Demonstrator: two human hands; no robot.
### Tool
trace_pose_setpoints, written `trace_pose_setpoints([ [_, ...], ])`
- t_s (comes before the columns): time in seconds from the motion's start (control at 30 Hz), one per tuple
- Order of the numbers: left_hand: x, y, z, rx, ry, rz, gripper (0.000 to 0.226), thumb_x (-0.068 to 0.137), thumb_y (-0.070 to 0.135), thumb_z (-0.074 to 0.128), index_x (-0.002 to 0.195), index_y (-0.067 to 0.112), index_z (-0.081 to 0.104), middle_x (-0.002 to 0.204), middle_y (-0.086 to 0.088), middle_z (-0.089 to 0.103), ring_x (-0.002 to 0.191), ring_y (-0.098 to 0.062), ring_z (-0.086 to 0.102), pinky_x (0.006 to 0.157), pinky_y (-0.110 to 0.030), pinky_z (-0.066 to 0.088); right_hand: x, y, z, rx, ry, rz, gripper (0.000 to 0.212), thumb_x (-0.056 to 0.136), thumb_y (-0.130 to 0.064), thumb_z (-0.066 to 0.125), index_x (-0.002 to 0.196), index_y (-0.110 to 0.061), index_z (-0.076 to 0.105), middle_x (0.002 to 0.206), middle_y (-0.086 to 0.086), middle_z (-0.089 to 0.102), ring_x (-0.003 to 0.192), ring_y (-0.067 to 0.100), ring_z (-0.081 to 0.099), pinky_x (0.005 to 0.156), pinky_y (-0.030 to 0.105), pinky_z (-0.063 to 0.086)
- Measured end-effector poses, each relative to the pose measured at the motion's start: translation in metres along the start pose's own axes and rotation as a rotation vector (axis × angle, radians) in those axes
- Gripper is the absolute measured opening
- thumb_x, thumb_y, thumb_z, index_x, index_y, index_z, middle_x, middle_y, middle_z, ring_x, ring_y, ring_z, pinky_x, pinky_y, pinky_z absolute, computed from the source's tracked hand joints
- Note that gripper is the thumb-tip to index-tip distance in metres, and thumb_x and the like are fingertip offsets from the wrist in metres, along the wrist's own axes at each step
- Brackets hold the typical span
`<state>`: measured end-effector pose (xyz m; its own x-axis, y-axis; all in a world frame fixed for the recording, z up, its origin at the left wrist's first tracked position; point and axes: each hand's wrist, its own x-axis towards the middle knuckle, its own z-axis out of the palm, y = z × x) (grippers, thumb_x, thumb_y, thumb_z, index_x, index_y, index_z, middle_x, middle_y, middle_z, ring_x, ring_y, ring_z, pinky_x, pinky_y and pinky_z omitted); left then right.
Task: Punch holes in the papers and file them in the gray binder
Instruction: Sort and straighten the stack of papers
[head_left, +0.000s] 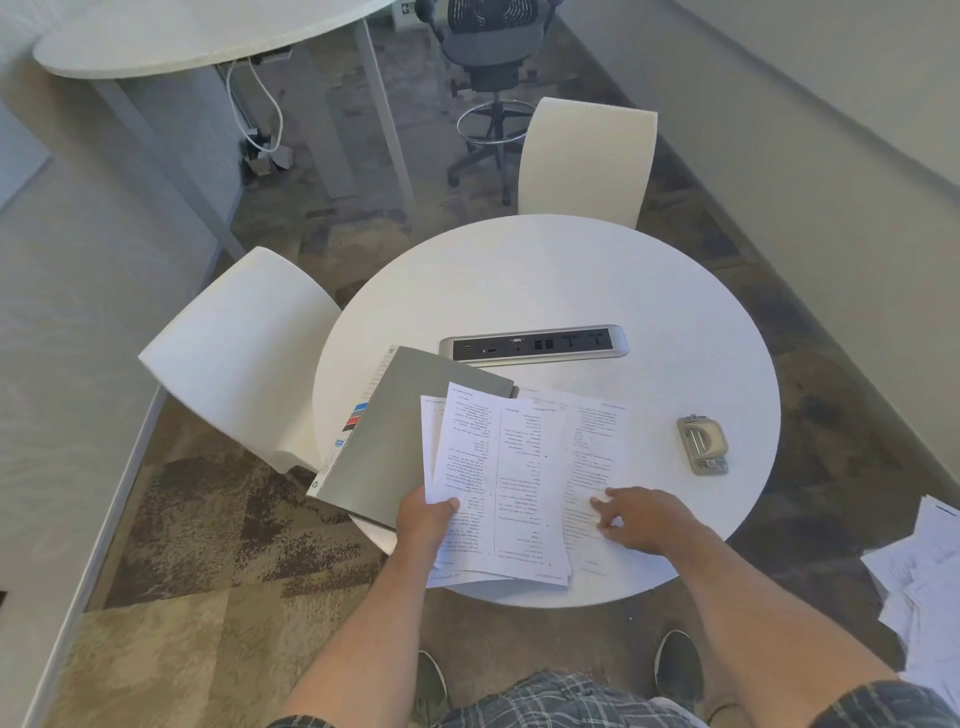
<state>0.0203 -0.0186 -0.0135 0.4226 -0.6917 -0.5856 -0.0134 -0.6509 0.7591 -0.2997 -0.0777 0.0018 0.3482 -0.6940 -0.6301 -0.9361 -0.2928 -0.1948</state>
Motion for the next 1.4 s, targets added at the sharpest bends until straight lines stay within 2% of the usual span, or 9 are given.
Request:
trace_pose_setpoints([
  [0.1, 0.0, -0.001, 0.002, 0.02, -0.005, -0.014, 0.024, 0.092, 0.008, 0.07, 0.116, 0.012, 0.07, 0.1, -0.003, 0.072, 0.095, -0.024, 0.067, 0.084, -0.033, 0.051, -0.002, 0.005, 0.0, -0.002, 0.114, 0.085, 0.023, 0.097, -0.04, 0.058, 0.109, -0.037, 0.077, 0.14, -0.008, 0.062, 0.122, 0.018, 0.061, 0.095, 0.032, 0.049],
  [0.2, -0.002, -0.002, 0.006, 0.023, -0.018, -0.018, 0.02, 0.092, 0.009, 0.071, 0.11, 0.018, 0.069, 0.093, 0.004, 0.07, 0.088, -0.018, 0.066, 0.081, -0.031, 0.05, -0.003, 0.006, 0.003, -0.004, 0.243, 0.219, 0.023, 0.095, -0.03, 0.055, 0.108, -0.023, 0.073, 0.115, 0.0, 0.068, 0.098, 0.024, 0.068, 0.073, 0.029, 0.049],
  [0.27, -0.005, -0.003, 0.009, 0.027, -0.034, -0.02, 0.019, 0.092, 0.009, 0.071, 0.108, 0.019, 0.069, 0.094, 0.005, 0.071, 0.09, -0.019, 0.067, 0.081, -0.031, 0.051, -0.003, 0.004, 0.009, 0.074, 0.31, 0.315, 0.029, 0.094, -0.037, 0.06, 0.116, -0.018, 0.064, 0.115, 0.001, 0.062, 0.104, 0.023, 0.064, 0.077, 0.033, 0.051],
  [0.37, -0.007, -0.003, 0.012, 0.051, -0.049, -0.022, 0.016, 0.092, 0.011, 0.072, 0.105, 0.02, 0.069, 0.091, 0.007, 0.071, 0.089, -0.018, 0.068, 0.078, -0.03, 0.053, -0.003, -0.001, 0.02, 0.226, 0.34, 0.539, 0.066, 0.084, -0.057, 0.072, 0.128, -0.015, 0.047, 0.124, 0.006, 0.053, 0.114, 0.026, 0.057, 0.085, 0.037, 0.05],
  [0.47, -0.009, -0.003, 0.014, 0.067, -0.066, -0.014, 0.013, 0.091, 0.012, 0.073, 0.098, 0.023, 0.069, 0.089, 0.01, 0.071, 0.085, -0.014, 0.068, 0.07, -0.027, 0.053, -0.004, -0.004, 0.025, 0.333, 0.324, 0.64, 0.082, 0.078, -0.058, 0.08, 0.133, -0.01, 0.042, 0.129, 0.011, 0.05, 0.118, 0.031, 0.056, 0.089, 0.04, 0.052],
  [0.63, -0.01, -0.003, 0.013, 0.115, -0.086, -0.008, 0.01, 0.09, 0.016, 0.074, 0.095, 0.024, 0.071, 0.093, 0.006, 0.074, 0.09, -0.02, 0.071, 0.085, -0.036, 0.059, 0.0, -0.006, 0.019, 0.518, 0.386, 0.675, 0.062, 0.083, -0.024, 0.08, 0.128, -0.005, 0.041, 0.121, 0.018, 0.052, 0.111, 0.036, 0.058, 0.084, 0.041, 0.053],
  [0.87, -0.013, -0.001, 0.015, 0.108, -0.124, -0.023, 0.012, 0.091, 0.015, 0.074, 0.089, 0.027, 0.07, 0.089, 0.01, 0.072, 0.084, -0.013, 0.07, 0.066, -0.025, 0.053, 0.007, -0.006, 0.017, 0.606, 0.408, 0.725, 0.042, 0.087, -0.004, 0.069, 0.123, 0.0, 0.048, 0.122, 0.024, 0.055, 0.112, 0.041, 0.058, 0.09, 0.046, 0.053],
  [1.23, -0.015, -0.004, 0.023, 0.096, -0.17, -0.036, 0.013, 0.093, 0.014, 0.072, 0.092, 0.027, 0.073, 0.09, 0.01, 0.075, 0.084, -0.012, 0.072, 0.062, -0.022, 0.053, 0.009, -0.006, 0.017, 0.673, 0.467, 0.683, 0.035, 0.088, -0.004, 0.069, 0.115, 0.0, 0.047, 0.113, 0.023, 0.063, 0.1, 0.04, 0.064, 0.078, 0.044, 0.056],
  [1.4, -0.015, -0.006, 0.023, 0.106, -0.173, -0.039, 0.011, 0.093, 0.013, 0.072, 0.097, 0.024, 0.073, 0.092, 0.008, 0.075, 0.085, -0.013, 0.072, 0.062, -0.022, 0.053, 0.012, -0.006, 0.018, 0.72, 0.425, 0.647, 0.038, 0.089, -0.007, 0.069, 0.118, -0.003, 0.045, 0.116, 0.021, 0.058, 0.101, 0.039, 0.063, 0.082, 0.047, 0.059],
])
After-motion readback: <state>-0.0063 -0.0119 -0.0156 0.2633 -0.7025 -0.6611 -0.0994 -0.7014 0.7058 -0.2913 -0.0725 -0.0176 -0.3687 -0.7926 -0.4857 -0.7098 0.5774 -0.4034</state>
